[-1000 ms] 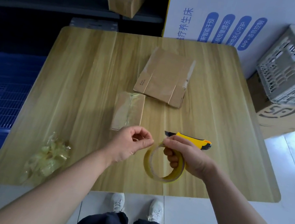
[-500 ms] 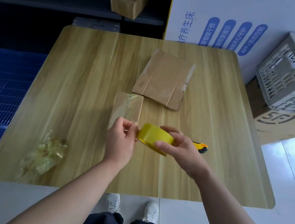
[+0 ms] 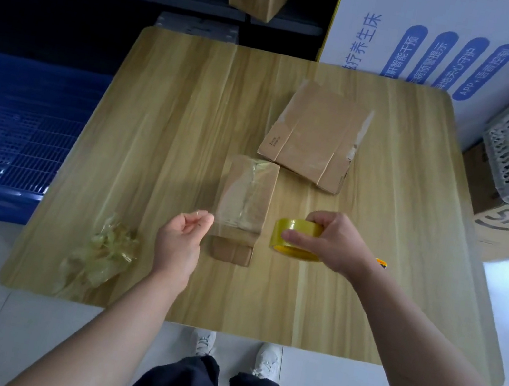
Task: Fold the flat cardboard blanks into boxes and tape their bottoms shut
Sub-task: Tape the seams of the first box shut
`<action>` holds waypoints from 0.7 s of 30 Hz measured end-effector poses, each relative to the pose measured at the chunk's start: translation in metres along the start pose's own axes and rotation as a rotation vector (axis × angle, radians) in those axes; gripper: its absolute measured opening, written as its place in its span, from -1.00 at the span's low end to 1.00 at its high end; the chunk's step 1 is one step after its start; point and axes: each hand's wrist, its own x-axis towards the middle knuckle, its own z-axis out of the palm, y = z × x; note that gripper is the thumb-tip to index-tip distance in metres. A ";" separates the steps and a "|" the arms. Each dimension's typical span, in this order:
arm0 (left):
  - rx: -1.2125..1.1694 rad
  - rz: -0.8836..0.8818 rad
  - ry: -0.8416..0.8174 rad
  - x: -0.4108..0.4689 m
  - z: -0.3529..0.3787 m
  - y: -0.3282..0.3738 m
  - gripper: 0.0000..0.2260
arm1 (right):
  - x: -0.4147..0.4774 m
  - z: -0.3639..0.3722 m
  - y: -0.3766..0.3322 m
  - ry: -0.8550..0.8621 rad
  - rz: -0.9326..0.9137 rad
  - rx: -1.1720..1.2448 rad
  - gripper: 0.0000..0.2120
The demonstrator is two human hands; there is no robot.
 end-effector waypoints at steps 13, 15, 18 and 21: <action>0.045 -0.025 -0.043 0.033 -0.001 -0.019 -0.88 | 0.012 0.024 0.013 0.028 0.107 -0.112 -0.59; 0.074 -0.018 -0.046 0.034 -0.001 -0.018 -0.89 | 0.013 0.025 0.013 0.036 0.114 -0.118 -0.60; 0.114 -0.009 -0.051 0.035 -0.001 -0.019 -0.90 | 0.014 0.026 0.014 0.045 0.112 -0.126 -0.61; 0.124 -0.006 -0.052 0.036 -0.001 -0.019 -0.89 | 0.014 0.026 0.013 0.046 0.114 -0.141 -0.60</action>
